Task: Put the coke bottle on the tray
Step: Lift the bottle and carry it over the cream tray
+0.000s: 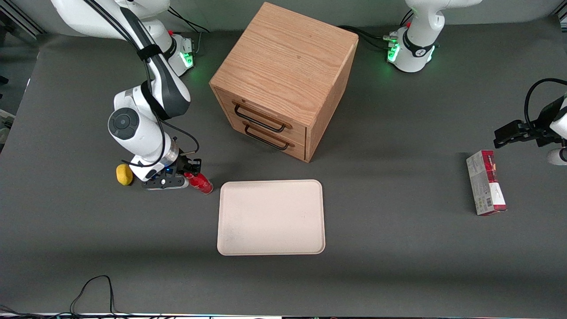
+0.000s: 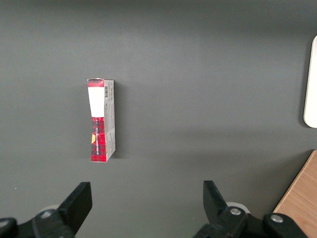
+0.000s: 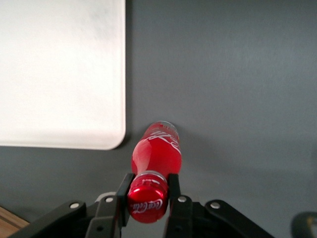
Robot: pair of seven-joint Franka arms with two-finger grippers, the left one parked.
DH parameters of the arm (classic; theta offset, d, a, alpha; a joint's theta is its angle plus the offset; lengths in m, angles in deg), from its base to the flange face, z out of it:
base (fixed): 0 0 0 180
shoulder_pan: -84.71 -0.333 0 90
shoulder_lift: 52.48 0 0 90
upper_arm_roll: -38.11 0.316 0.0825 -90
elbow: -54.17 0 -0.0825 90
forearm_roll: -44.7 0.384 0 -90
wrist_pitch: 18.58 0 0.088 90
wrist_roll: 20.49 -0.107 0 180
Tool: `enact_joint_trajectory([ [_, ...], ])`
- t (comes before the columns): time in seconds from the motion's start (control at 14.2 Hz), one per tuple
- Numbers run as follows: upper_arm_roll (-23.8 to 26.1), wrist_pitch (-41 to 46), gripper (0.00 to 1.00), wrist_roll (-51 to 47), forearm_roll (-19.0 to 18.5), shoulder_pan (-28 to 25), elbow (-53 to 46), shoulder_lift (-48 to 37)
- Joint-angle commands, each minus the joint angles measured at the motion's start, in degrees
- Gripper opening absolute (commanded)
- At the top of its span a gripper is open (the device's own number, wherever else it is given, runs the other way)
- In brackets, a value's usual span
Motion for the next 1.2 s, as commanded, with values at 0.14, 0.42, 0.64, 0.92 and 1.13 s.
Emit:
enact_joint_trajectory([
  [0.14, 0.06, 17.55, 0.1, -1.01, -0.92, 0.35, -19.26, 2.98],
  [0.42, 0.06, 33.18, 0.1, -0.13, -2.06, 0.26, -36.99, 7.63],
  [0.64, 0.32, 44.72, 0.1, 1.97, -3.65, 0.26, -53.61, 14.3],
  [0.92, 3.3, 46.77, 0.1, 2.07, -4.09, 0.26, -64.19, 20.81],
  [1.13, 5.06, 42.74, 0.11, 1.98, -6.1, -0.26, -67.63, 25.21],
])
